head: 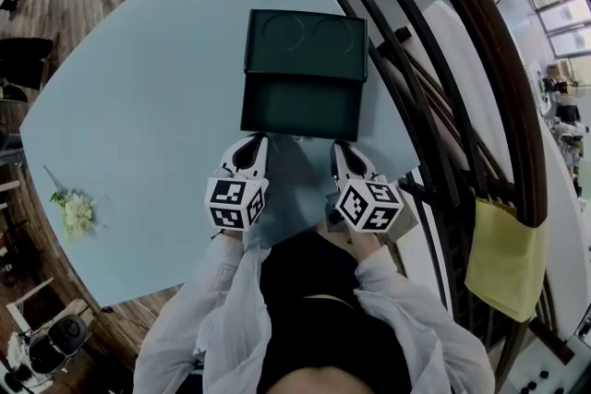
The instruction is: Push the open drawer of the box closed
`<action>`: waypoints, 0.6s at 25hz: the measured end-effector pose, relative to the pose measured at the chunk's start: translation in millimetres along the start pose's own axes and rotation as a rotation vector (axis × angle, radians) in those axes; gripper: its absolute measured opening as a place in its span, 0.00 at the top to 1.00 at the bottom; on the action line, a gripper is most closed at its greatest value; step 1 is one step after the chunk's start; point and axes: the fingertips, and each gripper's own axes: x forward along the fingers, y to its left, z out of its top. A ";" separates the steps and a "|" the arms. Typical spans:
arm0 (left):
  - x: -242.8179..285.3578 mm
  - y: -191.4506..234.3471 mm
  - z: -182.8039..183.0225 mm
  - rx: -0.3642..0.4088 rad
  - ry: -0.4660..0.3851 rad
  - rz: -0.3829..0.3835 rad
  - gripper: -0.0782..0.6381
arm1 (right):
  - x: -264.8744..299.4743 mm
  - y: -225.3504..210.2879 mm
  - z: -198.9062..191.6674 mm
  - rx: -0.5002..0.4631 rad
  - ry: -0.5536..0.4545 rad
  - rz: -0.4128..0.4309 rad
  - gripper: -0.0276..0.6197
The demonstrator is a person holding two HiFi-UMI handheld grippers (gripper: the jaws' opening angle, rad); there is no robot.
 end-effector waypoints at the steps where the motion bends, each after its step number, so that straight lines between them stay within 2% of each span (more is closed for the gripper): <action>1: -0.3 -0.3 0.0 -0.001 0.000 0.003 0.87 | -0.4 0.0 0.1 0.001 0.001 0.000 0.95; 15: 3.7 -8.9 2.2 0.020 0.006 -0.003 0.87 | -1.9 -6.6 13.2 -0.011 -0.014 -0.003 0.95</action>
